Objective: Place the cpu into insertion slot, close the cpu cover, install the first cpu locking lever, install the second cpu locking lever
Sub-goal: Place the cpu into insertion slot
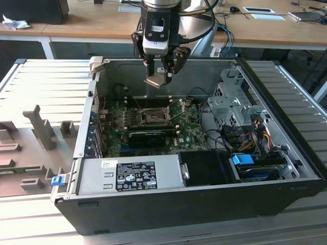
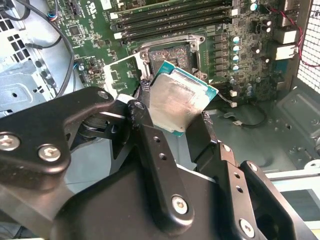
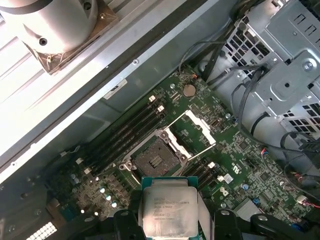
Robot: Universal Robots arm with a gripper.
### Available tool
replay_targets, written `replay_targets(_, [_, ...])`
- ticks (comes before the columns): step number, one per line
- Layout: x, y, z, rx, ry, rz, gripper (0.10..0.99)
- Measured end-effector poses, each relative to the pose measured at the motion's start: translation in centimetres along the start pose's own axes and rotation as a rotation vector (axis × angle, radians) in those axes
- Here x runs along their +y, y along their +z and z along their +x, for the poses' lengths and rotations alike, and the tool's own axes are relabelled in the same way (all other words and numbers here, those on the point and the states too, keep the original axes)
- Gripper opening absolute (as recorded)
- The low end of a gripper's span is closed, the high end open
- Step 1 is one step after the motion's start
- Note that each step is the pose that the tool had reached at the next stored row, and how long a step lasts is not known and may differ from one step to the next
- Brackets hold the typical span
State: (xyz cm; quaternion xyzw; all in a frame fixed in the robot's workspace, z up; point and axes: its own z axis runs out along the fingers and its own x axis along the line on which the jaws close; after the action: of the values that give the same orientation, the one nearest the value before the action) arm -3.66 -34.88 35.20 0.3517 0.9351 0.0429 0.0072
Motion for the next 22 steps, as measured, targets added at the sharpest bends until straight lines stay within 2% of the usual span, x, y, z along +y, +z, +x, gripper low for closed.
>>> replay_targets(12, [-0.01, 0.15, 0.00, -0.0165, 0.194, -0.003, 0.529])
replay_targets(22, [-0.02, 0.25, 0.00, -0.0213, 0.249, -0.004, 0.529])
